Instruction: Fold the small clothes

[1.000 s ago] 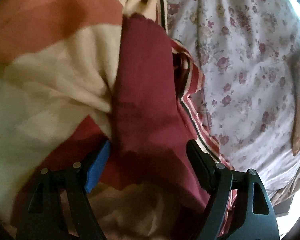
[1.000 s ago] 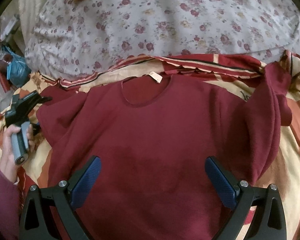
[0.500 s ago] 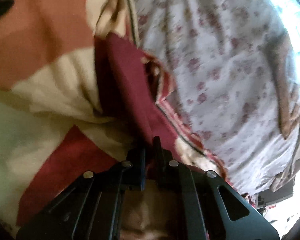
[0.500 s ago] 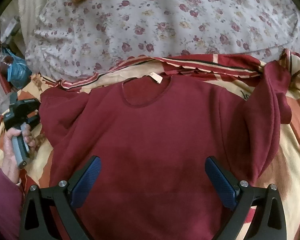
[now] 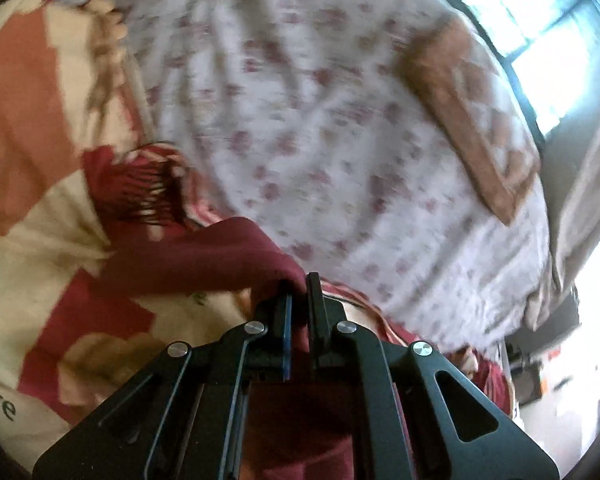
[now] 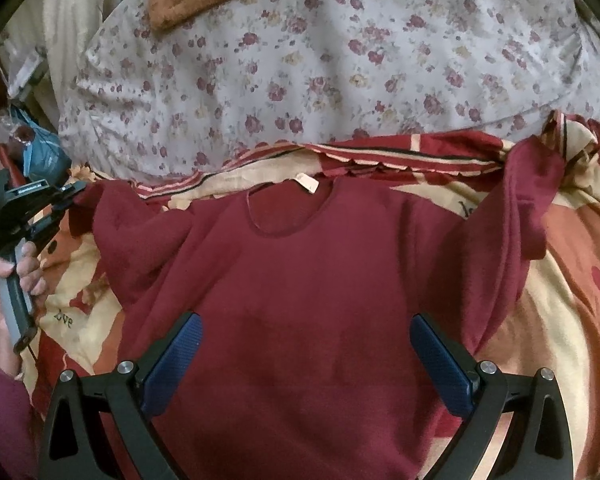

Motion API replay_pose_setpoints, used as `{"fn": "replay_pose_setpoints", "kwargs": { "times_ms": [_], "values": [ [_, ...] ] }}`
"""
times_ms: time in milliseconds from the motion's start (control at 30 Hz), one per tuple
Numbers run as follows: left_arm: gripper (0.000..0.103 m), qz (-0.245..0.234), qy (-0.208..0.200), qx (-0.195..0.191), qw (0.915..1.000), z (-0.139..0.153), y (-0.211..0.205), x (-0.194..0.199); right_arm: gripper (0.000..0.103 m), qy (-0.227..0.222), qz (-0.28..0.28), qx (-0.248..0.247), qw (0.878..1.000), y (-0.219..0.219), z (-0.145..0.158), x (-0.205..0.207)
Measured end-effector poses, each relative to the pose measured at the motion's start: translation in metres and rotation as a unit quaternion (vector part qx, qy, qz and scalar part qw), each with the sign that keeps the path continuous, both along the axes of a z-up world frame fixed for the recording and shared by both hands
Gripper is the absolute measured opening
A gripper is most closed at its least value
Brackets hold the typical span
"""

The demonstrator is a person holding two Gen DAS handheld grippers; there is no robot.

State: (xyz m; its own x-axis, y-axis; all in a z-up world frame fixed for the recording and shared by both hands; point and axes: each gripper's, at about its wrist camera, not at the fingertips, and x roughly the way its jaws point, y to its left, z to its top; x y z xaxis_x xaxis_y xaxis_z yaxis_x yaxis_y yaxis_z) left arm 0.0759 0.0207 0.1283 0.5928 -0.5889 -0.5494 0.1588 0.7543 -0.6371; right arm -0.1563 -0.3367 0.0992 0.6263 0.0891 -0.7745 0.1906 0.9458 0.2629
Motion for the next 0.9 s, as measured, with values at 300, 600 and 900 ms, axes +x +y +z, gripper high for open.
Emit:
{"fn": "replay_pose_setpoints", "kwargs": {
  "times_ms": [300,600,900],
  "values": [
    [0.005,-0.201,-0.076,0.049,0.9754,0.028,-0.140,-0.078,0.103,-0.014,-0.050,0.006,0.999,-0.042,0.020,-0.014],
    [0.050,-0.392,-0.026,0.124,0.9113,-0.041,-0.240,-0.151,0.103,-0.007,-0.088,-0.004,0.996,-0.076,0.023,-0.020],
    [0.051,-0.229,-0.070,0.311,0.9198,-0.040,-0.136,-0.148,0.103,-0.013,-0.057,-0.016,0.998,-0.082,0.025,-0.001]
  ]
}}
